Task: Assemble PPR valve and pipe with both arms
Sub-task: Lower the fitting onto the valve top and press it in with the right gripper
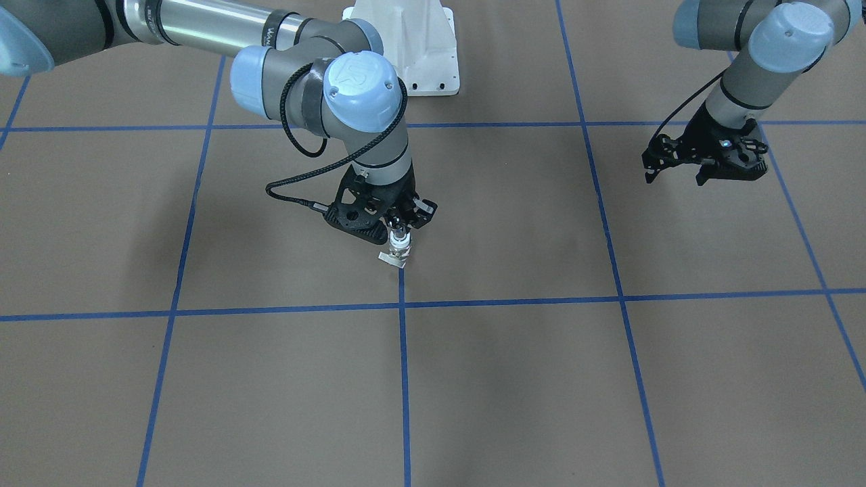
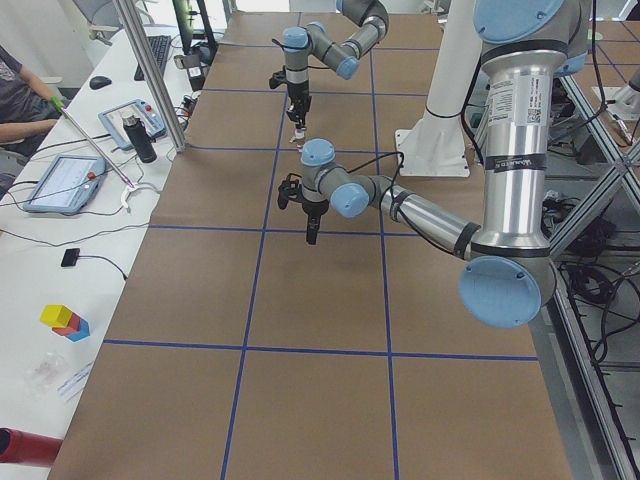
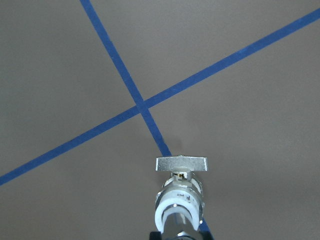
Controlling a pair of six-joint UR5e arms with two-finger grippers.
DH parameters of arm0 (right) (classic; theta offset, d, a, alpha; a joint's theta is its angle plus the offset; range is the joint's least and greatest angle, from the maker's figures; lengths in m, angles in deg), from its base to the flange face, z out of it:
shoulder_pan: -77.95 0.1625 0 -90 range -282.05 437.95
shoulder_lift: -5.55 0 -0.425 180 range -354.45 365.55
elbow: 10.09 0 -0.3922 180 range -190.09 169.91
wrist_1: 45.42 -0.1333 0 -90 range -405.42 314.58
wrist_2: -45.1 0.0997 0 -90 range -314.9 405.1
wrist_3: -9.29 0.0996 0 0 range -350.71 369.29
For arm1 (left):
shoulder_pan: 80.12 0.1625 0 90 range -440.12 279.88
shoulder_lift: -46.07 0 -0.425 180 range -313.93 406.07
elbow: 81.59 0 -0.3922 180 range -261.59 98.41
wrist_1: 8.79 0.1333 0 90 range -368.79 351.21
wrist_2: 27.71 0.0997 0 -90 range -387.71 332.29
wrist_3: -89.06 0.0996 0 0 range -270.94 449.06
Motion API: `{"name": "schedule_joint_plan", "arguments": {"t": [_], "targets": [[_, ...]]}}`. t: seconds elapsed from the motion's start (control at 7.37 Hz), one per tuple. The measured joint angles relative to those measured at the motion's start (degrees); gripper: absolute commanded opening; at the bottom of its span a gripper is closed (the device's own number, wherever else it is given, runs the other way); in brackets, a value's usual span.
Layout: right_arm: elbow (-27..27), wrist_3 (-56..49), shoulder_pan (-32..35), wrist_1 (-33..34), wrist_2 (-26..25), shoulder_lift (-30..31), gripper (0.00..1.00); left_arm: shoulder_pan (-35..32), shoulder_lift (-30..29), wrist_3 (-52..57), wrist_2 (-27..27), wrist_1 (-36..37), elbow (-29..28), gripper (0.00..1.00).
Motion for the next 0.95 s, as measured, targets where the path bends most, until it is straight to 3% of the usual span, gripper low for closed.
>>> {"name": "schedule_joint_plan", "arguments": {"t": [0.54, 0.95], "targets": [[0.4, -0.04, 0.0, 0.19, 0.41, 0.46, 0.0, -0.08, 0.2, -0.08, 0.0, 0.03, 0.28, 1.0], [0.47, -0.16, 0.0, 0.15, 0.46, 0.66, 0.53, -0.09, 0.3, -0.14, 0.0, 0.09, 0.44, 1.0]]}}
